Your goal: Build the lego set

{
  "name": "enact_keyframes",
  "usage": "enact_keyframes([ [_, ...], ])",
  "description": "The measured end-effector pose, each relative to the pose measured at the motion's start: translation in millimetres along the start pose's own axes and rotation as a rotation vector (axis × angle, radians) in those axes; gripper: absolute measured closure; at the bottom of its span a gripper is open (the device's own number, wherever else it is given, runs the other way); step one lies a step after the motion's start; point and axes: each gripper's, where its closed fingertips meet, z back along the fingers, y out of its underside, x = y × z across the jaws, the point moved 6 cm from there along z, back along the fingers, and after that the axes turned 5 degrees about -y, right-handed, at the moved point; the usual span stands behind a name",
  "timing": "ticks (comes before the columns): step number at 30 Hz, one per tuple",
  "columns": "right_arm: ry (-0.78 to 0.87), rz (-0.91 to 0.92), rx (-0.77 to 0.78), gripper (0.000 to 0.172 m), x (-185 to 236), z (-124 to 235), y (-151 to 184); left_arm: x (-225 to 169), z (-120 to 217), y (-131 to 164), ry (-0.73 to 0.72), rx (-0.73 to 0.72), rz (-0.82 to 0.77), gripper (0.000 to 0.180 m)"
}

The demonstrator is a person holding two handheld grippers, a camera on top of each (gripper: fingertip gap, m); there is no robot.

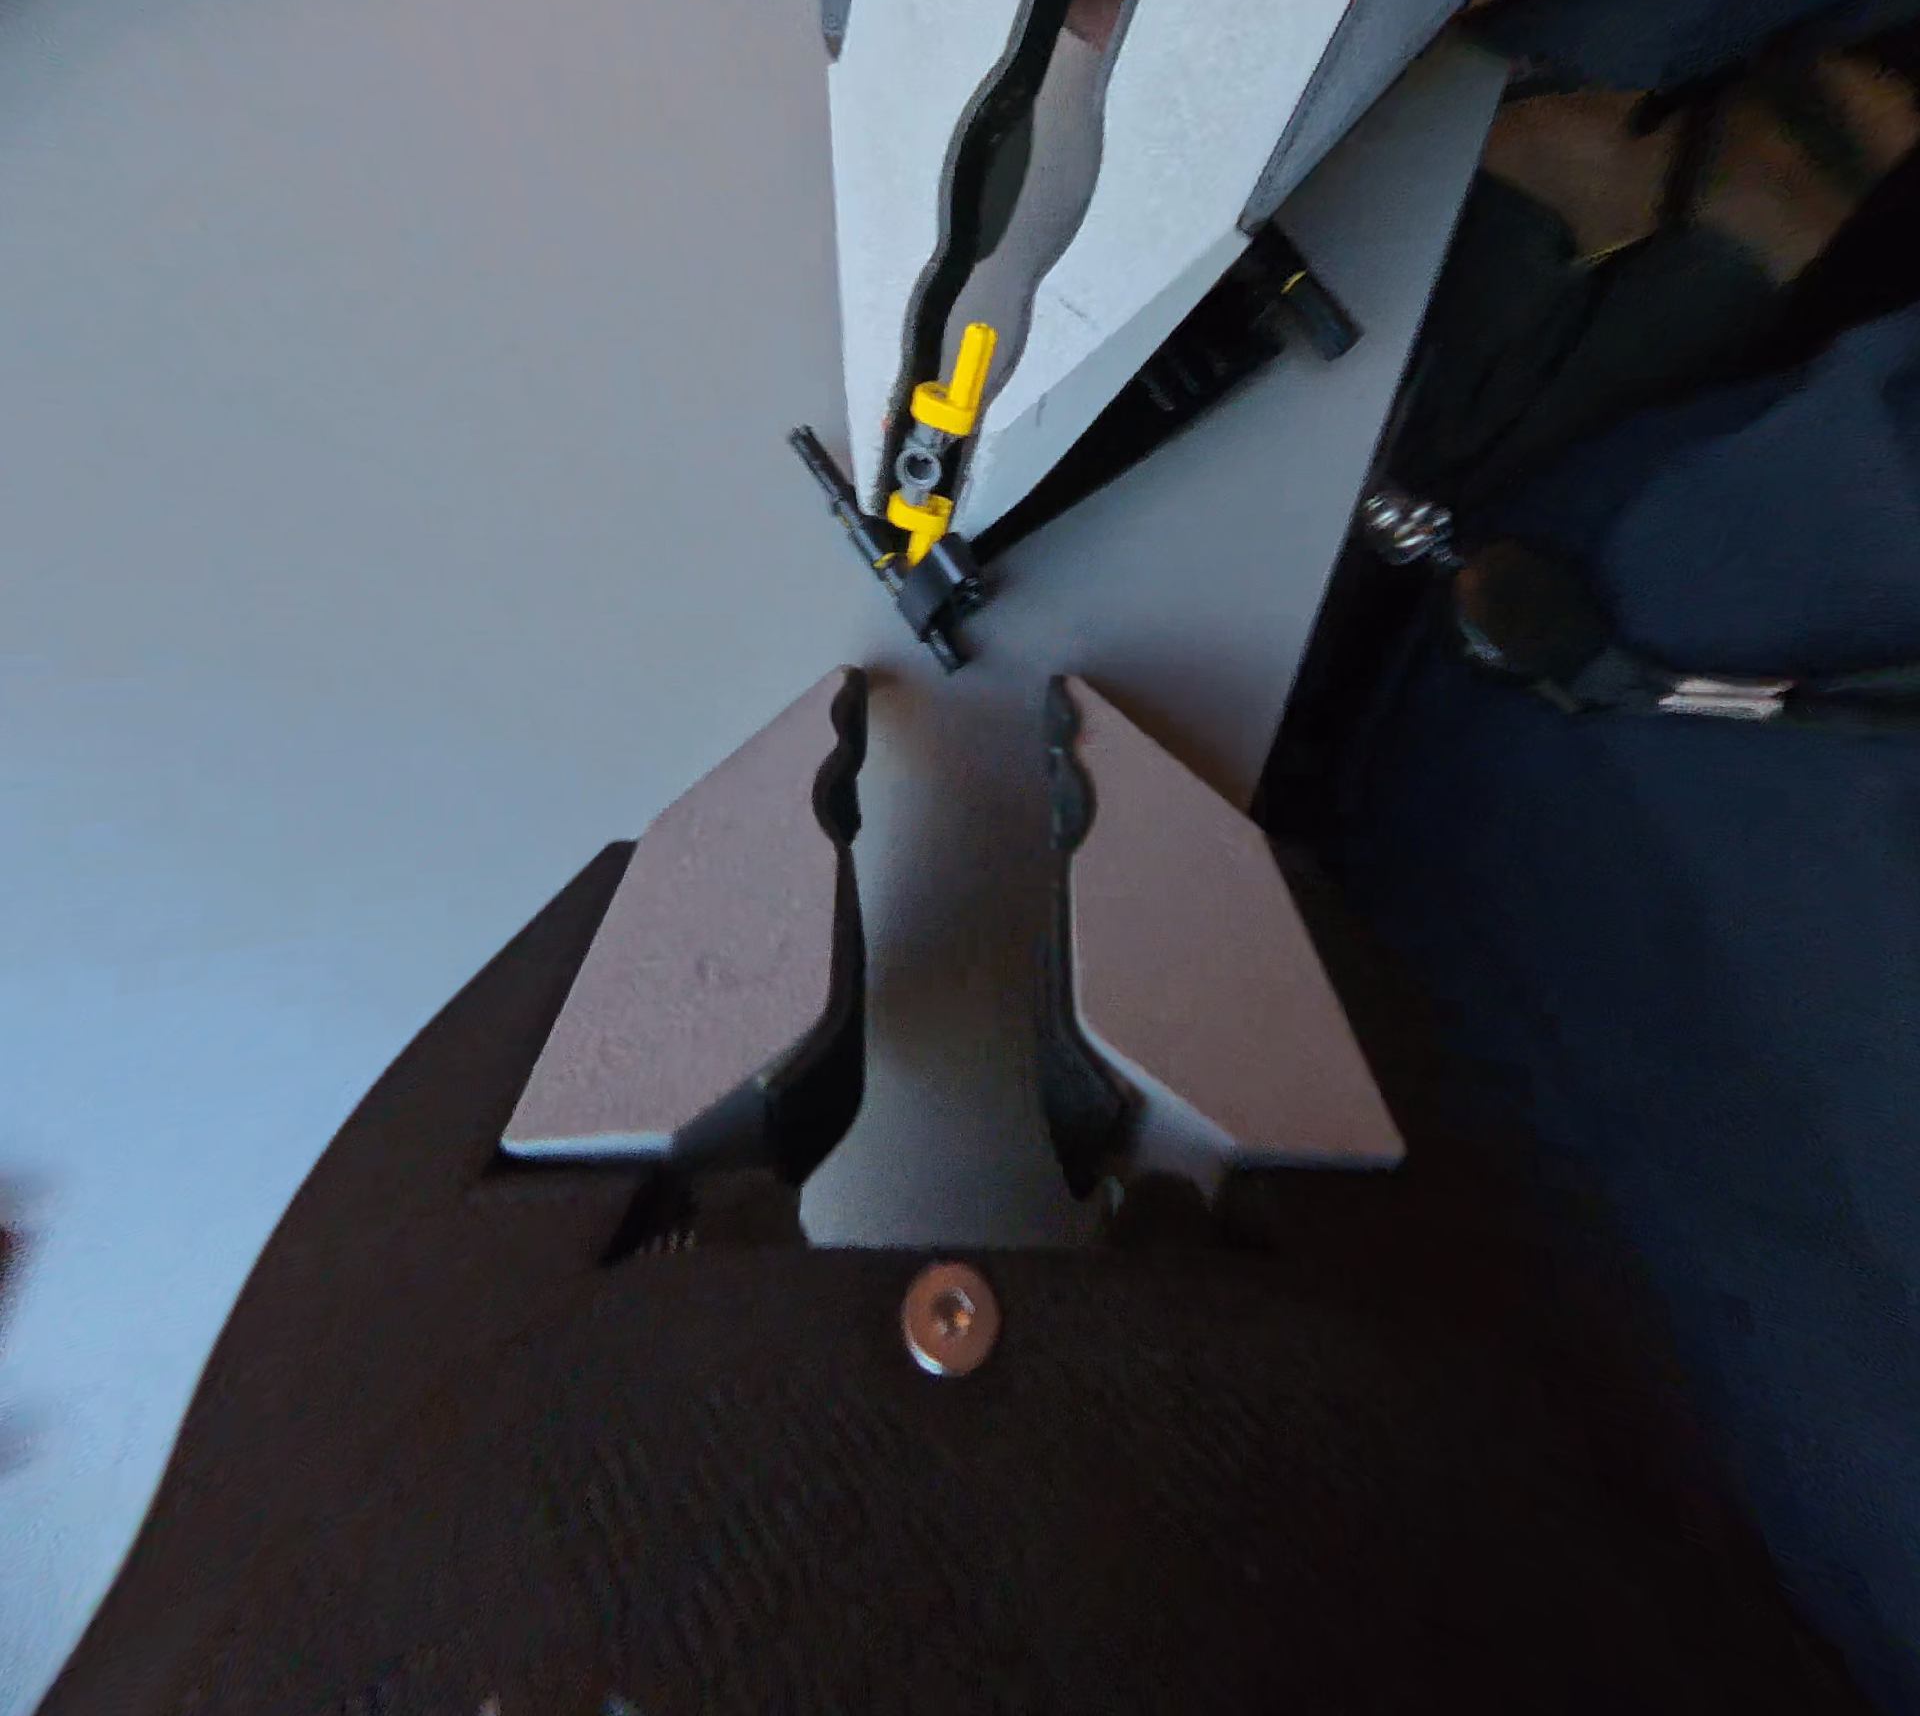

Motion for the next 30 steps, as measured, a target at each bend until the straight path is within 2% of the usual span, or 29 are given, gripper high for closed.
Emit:
enact_keyframes([
  [2,-0.001,0.002,0.003,0.162,0,0,0,-5,-1,-3,0.052,-0.009,0.075,0.145],
  [6,-0.007,0.007,0.003,0.162,1,0,0,1,-7,-8,-0.009,-0.023,0.138,0.149],
  [9,-0.014,0.003,0.004,0.163,2,0,1,1,-10,-12,0.002,-0.012,0.157,0.150],
  [14,-0.017,-0.005,0.005,0.162,2,0,1,1,-14,-14,-0.018,-0.003,0.165,0.164],
  [23,-0.009,-0.019,-0.030,0.162,2,5,0,7,-10,-9,0.097,-0.035,0.248,0.166],
  [27,-0.050,-0.078,-0.107,0.162,3,11,-4,11,0,-17,0.103,-0.152,0.185,0.166],
  [30,-0.086,-0.147,-0.255,0.163,5,22,-12,11,14,-28,0.088,-0.321,0.083,0.166],
])
